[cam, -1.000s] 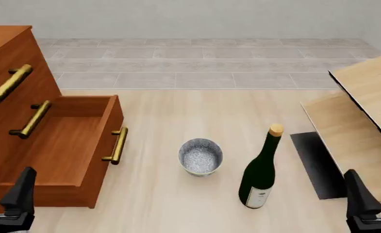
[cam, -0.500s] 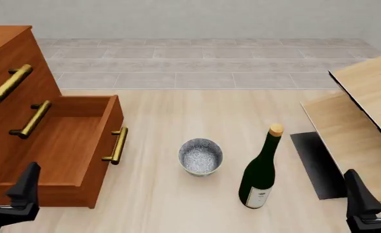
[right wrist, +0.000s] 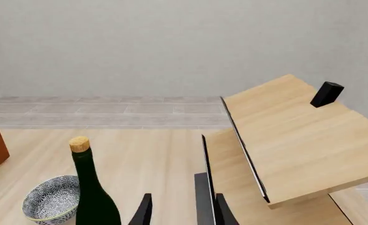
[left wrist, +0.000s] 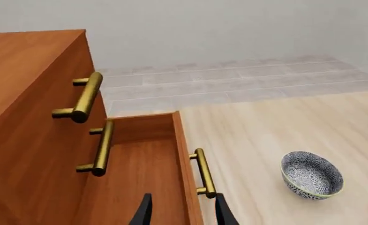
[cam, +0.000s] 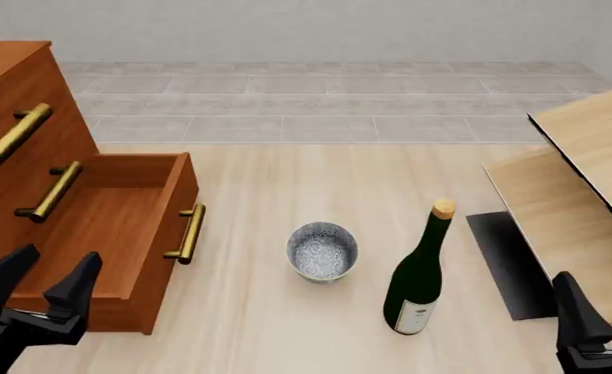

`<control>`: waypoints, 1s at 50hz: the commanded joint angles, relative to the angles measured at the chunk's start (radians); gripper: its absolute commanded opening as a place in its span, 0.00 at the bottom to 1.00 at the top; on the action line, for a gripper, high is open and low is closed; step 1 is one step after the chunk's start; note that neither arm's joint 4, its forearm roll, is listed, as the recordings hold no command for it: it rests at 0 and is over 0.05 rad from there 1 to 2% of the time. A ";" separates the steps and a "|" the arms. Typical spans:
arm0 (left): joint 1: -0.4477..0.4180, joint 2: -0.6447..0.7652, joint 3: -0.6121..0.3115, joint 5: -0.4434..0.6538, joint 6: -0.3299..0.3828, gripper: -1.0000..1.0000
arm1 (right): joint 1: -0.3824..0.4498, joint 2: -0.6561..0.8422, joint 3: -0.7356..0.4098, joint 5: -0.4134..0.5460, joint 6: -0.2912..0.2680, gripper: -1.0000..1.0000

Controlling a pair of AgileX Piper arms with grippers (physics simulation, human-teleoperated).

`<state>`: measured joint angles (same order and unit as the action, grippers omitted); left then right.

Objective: Put the bowl on top of the cabinet.

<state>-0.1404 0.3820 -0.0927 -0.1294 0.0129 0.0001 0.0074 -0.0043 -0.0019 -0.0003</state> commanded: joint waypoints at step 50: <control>-0.482 0.634 -0.387 -0.020 0.028 1.00 | 0.000 0.000 0.000 0.000 0.000 1.00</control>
<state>-0.5664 0.8836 -0.4077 -0.1500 0.0552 0.0001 0.0075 -0.0043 -0.0019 -0.0003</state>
